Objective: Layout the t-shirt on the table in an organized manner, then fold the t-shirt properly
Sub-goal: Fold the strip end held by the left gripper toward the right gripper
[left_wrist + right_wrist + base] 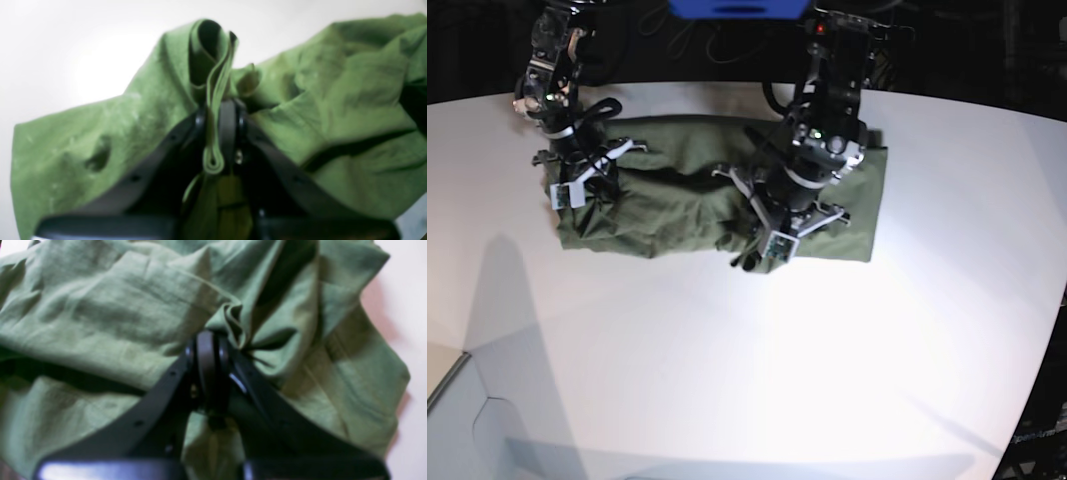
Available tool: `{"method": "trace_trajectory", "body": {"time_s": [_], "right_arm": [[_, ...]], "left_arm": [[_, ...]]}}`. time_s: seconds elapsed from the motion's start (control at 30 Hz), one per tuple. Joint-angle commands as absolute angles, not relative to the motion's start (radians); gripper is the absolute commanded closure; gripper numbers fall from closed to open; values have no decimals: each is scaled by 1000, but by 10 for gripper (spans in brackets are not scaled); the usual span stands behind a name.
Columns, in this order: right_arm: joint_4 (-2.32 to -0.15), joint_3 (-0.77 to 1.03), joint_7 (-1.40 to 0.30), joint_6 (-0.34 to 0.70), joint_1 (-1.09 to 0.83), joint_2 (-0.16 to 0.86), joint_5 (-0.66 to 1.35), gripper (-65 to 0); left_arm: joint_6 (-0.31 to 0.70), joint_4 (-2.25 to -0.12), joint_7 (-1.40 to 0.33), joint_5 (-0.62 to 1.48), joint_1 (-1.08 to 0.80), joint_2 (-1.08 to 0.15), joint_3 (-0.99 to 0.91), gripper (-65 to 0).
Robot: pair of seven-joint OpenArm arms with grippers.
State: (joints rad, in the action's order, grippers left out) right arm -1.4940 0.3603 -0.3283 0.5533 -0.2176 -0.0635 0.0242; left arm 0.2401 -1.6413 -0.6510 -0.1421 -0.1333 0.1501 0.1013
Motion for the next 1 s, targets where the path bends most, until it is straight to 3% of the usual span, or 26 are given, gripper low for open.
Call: {"method": "trace_trajectory", "body": {"time_s": [0.0,0.33,0.4,0.53,0.63,0.8,0.9,0.97], "right_arm": [[-1494,358,-386,561,-229,-64,-5,0],[-1494,358,-386,561,-229,-62,-5,0],[-1494,358,-386,561,-229,-62,-5,0],[-1494,358,-386,561,-229,-62,-5,0],[-1494,358,-386,561,-228,-62,-5,0],[-1494,360,-386,561,-228,-62,-5,0],[-1494,363,-386,561,-225,-62,-5,0],[-1495,363,-386,561,-225,-62,-5,0]], "left_arm": [[243,-1646,-636,-137,-124,157,105,-1],[243,-1593,-644,-131,-101,157,108,-27],[245,-1601,-645,-130,-102,157,108,-99],[248,-1610,-638,-128,-107,157,108,-318],[254,-1656,-638,-94,-113,157,116,-410],[248,-1802,-639,21,-136,128,114,-380],[246,-1837,-645,27,-136,101,113,-290],[246,-1822,-645,27,-137,68,85,-192]]}}
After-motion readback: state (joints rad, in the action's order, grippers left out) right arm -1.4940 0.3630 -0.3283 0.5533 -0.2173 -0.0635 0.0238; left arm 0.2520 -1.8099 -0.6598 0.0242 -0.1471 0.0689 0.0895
